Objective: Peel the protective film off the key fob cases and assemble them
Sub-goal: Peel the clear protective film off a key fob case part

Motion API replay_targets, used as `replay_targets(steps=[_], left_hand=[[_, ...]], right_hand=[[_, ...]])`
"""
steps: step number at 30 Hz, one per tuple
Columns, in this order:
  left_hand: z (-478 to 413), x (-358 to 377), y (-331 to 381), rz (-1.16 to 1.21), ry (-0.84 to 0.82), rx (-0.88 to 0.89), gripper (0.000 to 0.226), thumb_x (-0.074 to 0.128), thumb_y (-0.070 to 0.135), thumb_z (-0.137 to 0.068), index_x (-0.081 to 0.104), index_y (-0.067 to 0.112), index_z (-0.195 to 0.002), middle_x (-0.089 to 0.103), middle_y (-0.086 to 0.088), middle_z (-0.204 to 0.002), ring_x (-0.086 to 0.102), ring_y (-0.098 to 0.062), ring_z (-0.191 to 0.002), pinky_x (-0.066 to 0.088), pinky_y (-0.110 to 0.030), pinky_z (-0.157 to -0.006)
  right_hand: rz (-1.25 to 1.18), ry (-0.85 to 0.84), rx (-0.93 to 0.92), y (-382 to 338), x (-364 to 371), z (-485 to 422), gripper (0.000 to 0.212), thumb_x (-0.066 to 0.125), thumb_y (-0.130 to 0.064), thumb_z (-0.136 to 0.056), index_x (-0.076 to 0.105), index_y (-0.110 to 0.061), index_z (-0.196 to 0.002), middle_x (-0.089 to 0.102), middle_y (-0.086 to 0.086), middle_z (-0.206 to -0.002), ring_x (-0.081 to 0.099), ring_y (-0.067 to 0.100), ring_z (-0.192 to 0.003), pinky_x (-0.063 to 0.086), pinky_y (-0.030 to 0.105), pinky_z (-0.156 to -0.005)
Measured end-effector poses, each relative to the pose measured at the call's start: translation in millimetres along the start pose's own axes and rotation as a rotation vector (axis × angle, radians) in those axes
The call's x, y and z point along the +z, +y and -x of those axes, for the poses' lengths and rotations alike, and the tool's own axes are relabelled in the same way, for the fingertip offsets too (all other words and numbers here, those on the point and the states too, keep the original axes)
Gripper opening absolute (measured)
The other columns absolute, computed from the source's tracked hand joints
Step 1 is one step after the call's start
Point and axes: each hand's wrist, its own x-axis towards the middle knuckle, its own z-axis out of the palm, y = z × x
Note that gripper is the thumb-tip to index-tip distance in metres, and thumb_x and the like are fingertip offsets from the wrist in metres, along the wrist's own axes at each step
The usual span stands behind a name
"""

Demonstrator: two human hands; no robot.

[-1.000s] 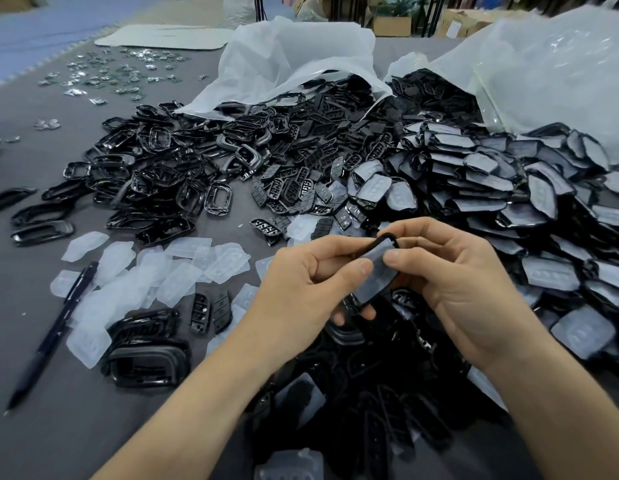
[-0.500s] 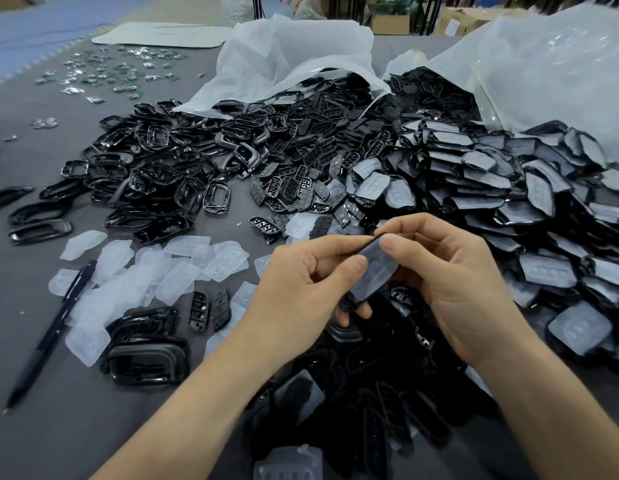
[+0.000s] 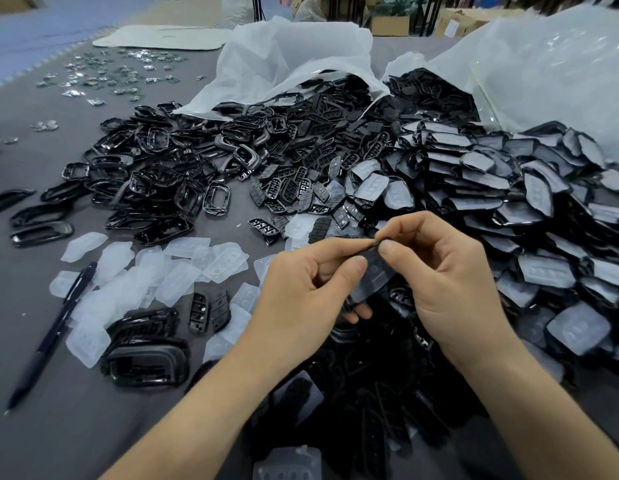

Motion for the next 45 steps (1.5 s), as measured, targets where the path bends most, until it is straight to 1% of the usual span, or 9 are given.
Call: replay_targets(steps=[4, 11, 15, 18, 25, 32, 36, 40, 45], left_hand=[[0, -1, 1, 0.000, 0.026, 0.011, 0.025, 0.051, 0.001, -0.095, 0.067, 0.021, -0.096, 0.068, 0.006, -0.058, 0.062, -0.007, -0.047, 0.050, -0.017, -0.046], [-2, -4, 0, -0.008, 0.069, 0.052, 0.021, 0.050, -0.003, -0.095, 0.066, 0.012, -0.095, 0.065, 0.004, -0.052, 0.061, -0.008, -0.043, 0.049, -0.017, -0.047], [-1, -3, -2, -0.050, 0.070, 0.060, 0.025, 0.052, -0.003, -0.094, 0.066, 0.017, -0.092, 0.065, 0.008, -0.052, 0.061, -0.007, -0.044, 0.049, -0.016, -0.046], [-1, -2, -5, -0.079, 0.079, 0.058, 0.021, 0.056, 0.001, -0.093, 0.067, 0.018, -0.088, 0.064, 0.004, -0.051, 0.061, -0.009, -0.042, 0.049, -0.018, -0.044], [-1, -3, -7, -0.071, 0.099, 0.042, 0.023, 0.060, 0.005, -0.092, 0.061, 0.019, -0.074, 0.061, 0.004, -0.046, 0.060, -0.013, -0.037, 0.045, -0.019, -0.038], [-3, -1, -4, 0.006, 0.096, 0.018, 0.014, 0.058, 0.005, -0.092, 0.065, 0.014, -0.083, 0.063, 0.001, -0.048, 0.060, -0.010, -0.039, 0.047, -0.017, -0.041], [-5, -2, -4, 0.121, 0.156, -0.013, 0.015, 0.059, 0.005, -0.091, 0.067, 0.013, -0.081, 0.068, -0.002, -0.058, 0.066, -0.016, -0.047, 0.052, -0.019, -0.046], [-6, -3, -5, 0.125, 0.177, -0.007, 0.017, 0.059, 0.004, -0.090, 0.067, 0.013, -0.077, 0.071, -0.004, -0.063, 0.068, -0.017, -0.049, 0.052, -0.018, -0.048], [-6, -4, -8, 0.064, 0.223, 0.003, 0.018, 0.060, 0.006, -0.090, 0.066, 0.015, -0.076, 0.072, -0.005, -0.064, 0.068, -0.019, -0.049, 0.053, -0.019, -0.047]], right_hand=[[-0.002, -0.028, 0.002, 1, 0, -1, 0.015, 0.062, -0.004, -0.090, 0.067, -0.018, -0.084, 0.067, -0.006, -0.074, 0.062, 0.007, -0.071, 0.050, 0.019, -0.070], [-0.152, -0.112, 0.103, -1, -8, -4, 0.020, 0.055, -0.027, -0.088, 0.073, -0.018, -0.086, 0.073, 0.005, -0.083, 0.070, 0.017, -0.081, 0.056, 0.032, -0.081], [-0.040, -0.108, 0.048, 1, -6, -3, 0.005, 0.068, -0.014, -0.085, 0.071, -0.017, -0.084, 0.072, 0.000, -0.080, 0.066, 0.011, -0.078, 0.054, 0.025, -0.077], [0.010, -0.100, 0.021, 3, -4, -2, 0.016, 0.067, -0.003, -0.086, 0.069, -0.018, -0.081, 0.071, -0.001, -0.078, 0.065, 0.009, -0.074, 0.052, 0.021, -0.073], [0.039, -0.129, -0.033, -1, 1, 1, 0.016, 0.066, 0.000, -0.085, 0.066, -0.016, -0.080, 0.069, -0.005, -0.074, 0.063, 0.002, -0.068, 0.048, 0.012, -0.066], [0.057, -0.073, -0.035, 0, -1, -1, 0.016, 0.067, -0.007, -0.086, 0.066, -0.022, -0.080, 0.070, 0.000, -0.079, 0.063, 0.010, -0.070, 0.050, 0.017, -0.068], [-0.034, 0.020, 0.032, 0, -7, -4, 0.017, 0.063, -0.005, -0.088, 0.066, -0.019, -0.079, 0.064, -0.001, -0.072, 0.061, 0.012, -0.066, 0.056, 0.028, -0.063], [-0.121, 0.014, 0.103, -1, -9, -5, 0.018, 0.062, -0.005, -0.089, 0.066, -0.018, -0.077, 0.064, -0.001, -0.071, 0.064, 0.013, -0.060, 0.054, 0.026, -0.053], [-0.147, -0.011, 0.103, -1, -7, -4, 0.015, 0.061, -0.005, -0.090, 0.066, -0.015, -0.080, 0.065, 0.000, -0.069, 0.064, 0.017, -0.056, 0.055, 0.027, -0.053]])
